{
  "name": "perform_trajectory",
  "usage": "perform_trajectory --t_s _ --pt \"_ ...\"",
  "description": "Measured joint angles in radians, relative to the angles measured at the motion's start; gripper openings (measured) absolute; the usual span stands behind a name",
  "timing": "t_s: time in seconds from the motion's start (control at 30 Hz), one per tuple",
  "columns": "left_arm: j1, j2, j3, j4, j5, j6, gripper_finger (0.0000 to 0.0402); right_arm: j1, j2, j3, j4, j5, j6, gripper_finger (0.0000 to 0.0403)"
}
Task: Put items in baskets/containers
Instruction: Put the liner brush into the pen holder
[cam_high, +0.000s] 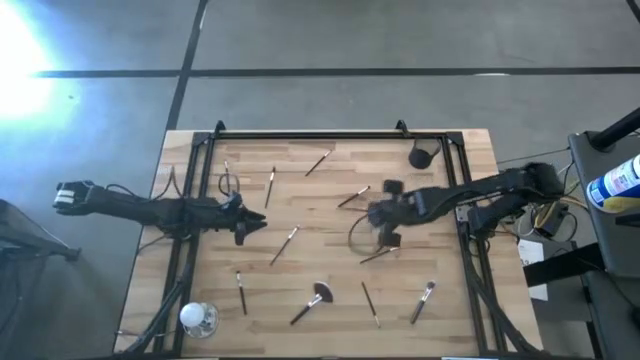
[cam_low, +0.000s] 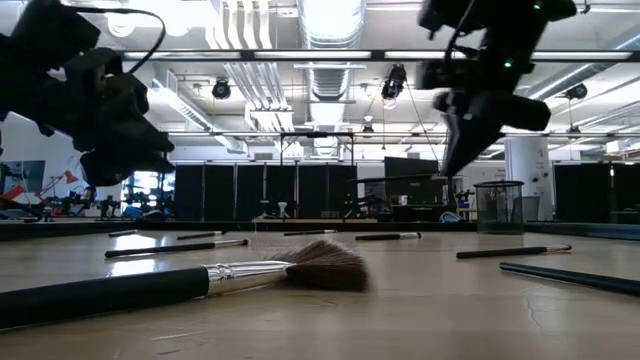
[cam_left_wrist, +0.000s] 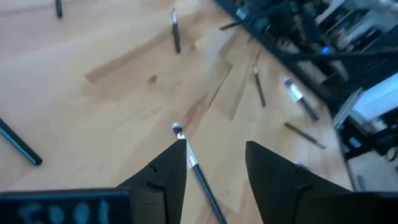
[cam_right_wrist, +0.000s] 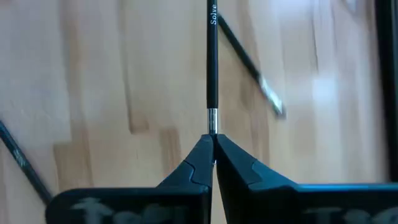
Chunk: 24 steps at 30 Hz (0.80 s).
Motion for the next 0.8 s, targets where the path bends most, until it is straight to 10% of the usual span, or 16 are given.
perform_trajectory --t_s 0.37,0.8 --pt "-0.002 0.246 0.151 0.058 0.125 0.019 0.0156 0.097 0.410 0.331 0.070 0.085 -0.355 0.0008" --pt "-0.020 0.567 0.302 0.088 0.155 0.103 0.0156 0.102 0.482 0.524 0.072 0.210 -0.598 0.0008"
